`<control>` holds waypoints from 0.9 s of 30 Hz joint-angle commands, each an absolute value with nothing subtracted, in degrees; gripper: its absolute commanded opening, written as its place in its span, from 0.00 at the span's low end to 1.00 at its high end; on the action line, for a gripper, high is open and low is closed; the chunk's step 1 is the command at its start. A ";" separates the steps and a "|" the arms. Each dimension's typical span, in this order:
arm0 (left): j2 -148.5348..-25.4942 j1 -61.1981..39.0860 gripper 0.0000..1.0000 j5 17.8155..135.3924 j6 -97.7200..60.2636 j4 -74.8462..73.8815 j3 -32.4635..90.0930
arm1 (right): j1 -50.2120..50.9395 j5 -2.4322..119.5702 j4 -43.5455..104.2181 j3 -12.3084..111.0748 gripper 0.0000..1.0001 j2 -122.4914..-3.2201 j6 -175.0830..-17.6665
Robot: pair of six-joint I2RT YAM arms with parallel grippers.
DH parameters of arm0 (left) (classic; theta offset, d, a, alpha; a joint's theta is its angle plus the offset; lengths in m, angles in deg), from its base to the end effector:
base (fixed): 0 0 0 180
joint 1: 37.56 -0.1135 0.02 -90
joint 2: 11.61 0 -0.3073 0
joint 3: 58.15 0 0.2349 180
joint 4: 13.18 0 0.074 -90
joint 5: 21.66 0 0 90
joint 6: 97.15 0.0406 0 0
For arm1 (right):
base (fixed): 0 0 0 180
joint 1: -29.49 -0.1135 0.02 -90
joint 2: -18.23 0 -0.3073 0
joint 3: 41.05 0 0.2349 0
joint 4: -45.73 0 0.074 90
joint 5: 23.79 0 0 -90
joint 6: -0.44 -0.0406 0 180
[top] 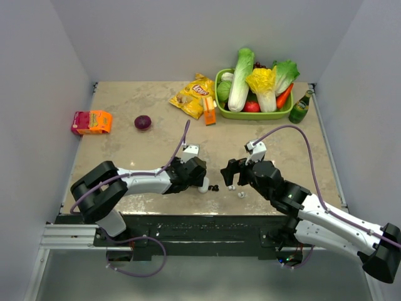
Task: Insert the wireless bluetooth earbuds into the charging case
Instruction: Pick up the charging case at the center of the board.
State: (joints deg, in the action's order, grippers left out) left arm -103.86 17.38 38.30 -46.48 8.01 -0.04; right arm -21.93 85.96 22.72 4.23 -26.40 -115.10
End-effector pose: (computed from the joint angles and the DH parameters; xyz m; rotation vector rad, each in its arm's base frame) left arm 0.1824 -0.2245 0.1990 0.1245 2.3625 -0.1090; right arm 0.0980 0.1009 0.2894 -0.2166 1.9655 0.5511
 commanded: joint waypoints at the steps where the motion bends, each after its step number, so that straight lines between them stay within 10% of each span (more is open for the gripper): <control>1: -105.74 17.73 0.91 38.72 -44.33 8.21 1.03 | -22.01 85.63 24.08 3.81 0.96 -25.90 -115.58; 22: -106.18 17.29 0.76 39.60 -41.69 12.08 0.42 | -22.01 85.55 24.60 4.16 0.96 -27.21 -115.22; 27: -104.60 17.38 0.24 38.99 -40.90 9.54 -0.64 | -22.01 85.28 24.60 4.60 0.96 -27.30 -115.40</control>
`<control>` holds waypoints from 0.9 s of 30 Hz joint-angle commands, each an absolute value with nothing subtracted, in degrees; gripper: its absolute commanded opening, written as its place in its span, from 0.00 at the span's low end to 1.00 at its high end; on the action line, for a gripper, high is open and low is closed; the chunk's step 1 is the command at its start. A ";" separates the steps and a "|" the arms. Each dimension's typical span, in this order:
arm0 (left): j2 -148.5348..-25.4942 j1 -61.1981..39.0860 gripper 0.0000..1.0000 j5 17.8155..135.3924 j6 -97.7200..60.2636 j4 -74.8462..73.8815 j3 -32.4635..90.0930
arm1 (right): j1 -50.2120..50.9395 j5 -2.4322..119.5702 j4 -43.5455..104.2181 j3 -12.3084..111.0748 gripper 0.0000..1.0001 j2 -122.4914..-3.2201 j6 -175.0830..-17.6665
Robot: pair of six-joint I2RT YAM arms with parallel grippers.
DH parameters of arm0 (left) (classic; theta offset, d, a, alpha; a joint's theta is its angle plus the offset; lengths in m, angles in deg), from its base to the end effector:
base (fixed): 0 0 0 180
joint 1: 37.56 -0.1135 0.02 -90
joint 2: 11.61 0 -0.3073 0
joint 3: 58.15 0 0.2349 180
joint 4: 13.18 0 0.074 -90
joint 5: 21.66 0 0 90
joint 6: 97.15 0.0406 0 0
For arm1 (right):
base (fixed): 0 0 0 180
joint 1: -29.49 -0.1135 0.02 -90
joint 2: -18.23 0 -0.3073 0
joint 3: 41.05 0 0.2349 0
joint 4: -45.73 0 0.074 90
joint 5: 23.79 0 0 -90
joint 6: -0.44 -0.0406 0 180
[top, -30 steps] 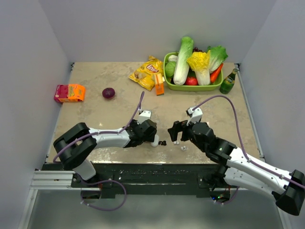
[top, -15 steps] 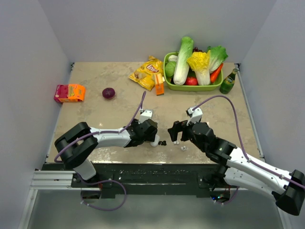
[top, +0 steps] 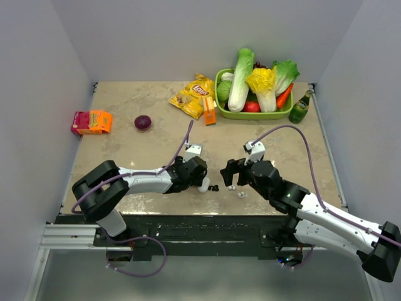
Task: Insert the wireless bluetooth earbuds into the charging case
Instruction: Pick up the charging case at the center of the board, then open the charging case.
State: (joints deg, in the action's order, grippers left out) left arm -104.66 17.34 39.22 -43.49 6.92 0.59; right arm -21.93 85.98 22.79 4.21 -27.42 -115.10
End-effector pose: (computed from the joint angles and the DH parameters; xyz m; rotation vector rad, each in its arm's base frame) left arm 0.1853 -0.2292 0.1989 0.1861 2.3564 -0.1125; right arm 0.1000 0.1033 0.2872 -0.2221 1.9798 0.5401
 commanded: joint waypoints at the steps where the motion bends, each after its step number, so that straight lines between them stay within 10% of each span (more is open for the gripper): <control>1: -102.42 17.38 0.19 38.55 -40.20 8.57 -1.60 | -22.01 85.11 24.60 4.95 0.96 -27.13 -115.40; 4: -95.93 17.38 0.00 36.10 -38.79 4.45 -3.18 | -22.01 84.76 24.52 6.70 0.96 -27.65 -115.40; 12: -76.23 17.55 0.00 32.39 -31.78 -13.11 -13.87 | -22.01 84.14 23.81 14.08 0.96 -29.59 -116.01; 19: -66.09 17.82 0.00 51.02 -17.09 -71.23 -40.17 | -21.93 76.51 22.16 19.71 0.96 -29.50 -114.53; 27: -69.09 19.40 0.00 66.05 -4.71 -82.05 -42.91 | -21.93 66.39 13.28 28.41 0.96 -40.02 -110.13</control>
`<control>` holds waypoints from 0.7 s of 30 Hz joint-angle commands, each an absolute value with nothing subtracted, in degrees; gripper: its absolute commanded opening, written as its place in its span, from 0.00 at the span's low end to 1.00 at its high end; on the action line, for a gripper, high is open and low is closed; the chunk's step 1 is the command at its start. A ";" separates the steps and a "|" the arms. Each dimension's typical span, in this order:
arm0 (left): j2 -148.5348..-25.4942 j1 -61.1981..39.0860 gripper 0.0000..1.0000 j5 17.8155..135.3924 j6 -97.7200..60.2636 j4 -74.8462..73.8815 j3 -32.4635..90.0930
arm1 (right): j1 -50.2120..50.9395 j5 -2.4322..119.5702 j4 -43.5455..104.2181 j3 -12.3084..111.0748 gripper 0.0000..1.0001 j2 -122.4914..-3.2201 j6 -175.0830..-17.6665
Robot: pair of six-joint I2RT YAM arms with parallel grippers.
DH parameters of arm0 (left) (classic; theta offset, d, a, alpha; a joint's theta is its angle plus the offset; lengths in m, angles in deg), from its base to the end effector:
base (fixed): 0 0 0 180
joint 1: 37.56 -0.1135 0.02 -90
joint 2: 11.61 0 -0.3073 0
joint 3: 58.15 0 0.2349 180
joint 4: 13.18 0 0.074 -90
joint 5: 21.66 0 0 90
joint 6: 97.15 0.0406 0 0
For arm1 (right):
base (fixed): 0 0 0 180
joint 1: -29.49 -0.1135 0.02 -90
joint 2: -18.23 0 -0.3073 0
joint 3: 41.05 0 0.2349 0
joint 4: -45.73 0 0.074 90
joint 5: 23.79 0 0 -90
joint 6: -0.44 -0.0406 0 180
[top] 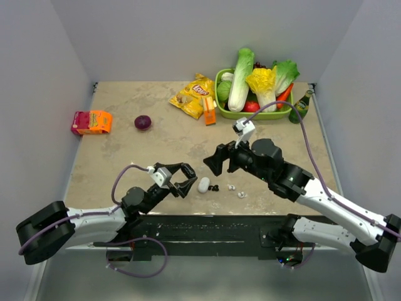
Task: Insert the wireless bluetooth earbuds into the charging case
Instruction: Open the charging case.
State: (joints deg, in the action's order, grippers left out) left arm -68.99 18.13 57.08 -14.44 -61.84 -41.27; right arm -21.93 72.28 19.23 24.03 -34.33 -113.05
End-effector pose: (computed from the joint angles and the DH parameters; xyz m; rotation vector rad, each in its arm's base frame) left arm 0.0886 -0.1158 0.2359 0.4490 1.4059 -0.7604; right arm 0.1115 0.1329 0.3808 -0.3804 1.8547 0.8195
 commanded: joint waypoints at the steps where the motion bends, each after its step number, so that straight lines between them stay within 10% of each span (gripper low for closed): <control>1: -68.74 19.48 0.00 67.01 -3.99 -81.88 -42.91 | -22.01 64.99 11.87 28.85 0.96 -41.26 -109.95; 21: -71.46 22.21 0.00 68.78 1.02 -74.67 -38.87 | -22.19 56.10 20.03 25.96 0.98 -47.34 -112.32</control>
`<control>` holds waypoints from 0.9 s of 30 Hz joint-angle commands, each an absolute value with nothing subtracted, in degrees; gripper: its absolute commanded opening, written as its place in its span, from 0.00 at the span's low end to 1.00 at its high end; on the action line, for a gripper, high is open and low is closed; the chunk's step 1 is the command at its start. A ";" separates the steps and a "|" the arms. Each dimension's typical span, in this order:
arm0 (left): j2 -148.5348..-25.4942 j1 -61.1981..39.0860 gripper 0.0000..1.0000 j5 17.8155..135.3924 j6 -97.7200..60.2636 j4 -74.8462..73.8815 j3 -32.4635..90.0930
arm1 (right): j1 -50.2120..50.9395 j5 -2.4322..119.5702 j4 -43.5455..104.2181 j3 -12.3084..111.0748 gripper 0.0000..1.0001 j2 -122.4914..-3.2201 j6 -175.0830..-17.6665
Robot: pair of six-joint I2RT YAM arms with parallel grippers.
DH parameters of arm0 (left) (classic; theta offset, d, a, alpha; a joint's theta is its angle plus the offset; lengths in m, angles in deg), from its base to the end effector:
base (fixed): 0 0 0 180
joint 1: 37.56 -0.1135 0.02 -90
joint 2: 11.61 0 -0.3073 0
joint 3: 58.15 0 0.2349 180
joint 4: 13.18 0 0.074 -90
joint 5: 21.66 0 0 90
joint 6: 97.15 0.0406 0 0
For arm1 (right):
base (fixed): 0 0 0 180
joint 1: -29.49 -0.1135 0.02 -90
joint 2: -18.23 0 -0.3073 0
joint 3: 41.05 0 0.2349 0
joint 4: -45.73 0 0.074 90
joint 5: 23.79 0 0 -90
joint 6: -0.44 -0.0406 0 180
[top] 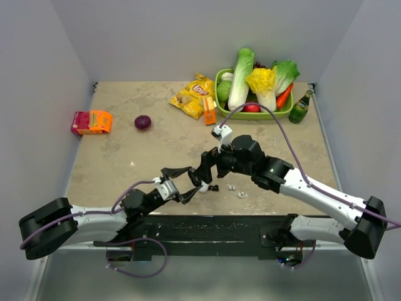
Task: Insert the wireless bluetooth earbuds into the charging case
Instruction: Open the charging case.
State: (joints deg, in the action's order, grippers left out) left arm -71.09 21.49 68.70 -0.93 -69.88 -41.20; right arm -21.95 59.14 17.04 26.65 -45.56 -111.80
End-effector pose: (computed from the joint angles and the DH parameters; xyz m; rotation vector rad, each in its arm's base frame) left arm 0.0760 -0.1272 0.2475 0.7412 1.1472 -0.7839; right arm 0.1347 0.1770 0.3573 -0.6177 2.0377 0.9213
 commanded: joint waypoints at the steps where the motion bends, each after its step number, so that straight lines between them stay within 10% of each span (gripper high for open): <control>1: -71.55 22.30 0.00 68.78 1.11 -74.32 -38.78 | -22.10 56.02 20.47 25.70 0.98 -47.52 -112.50; 27: -69.44 23.35 0.00 65.53 1.90 -72.21 -39.22 | -22.01 64.54 17.13 23.85 0.94 -47.08 -113.11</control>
State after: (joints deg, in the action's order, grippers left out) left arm -71.00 22.78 66.56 0.27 -67.52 -40.20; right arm -22.32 59.69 18.37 24.77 -49.83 -112.98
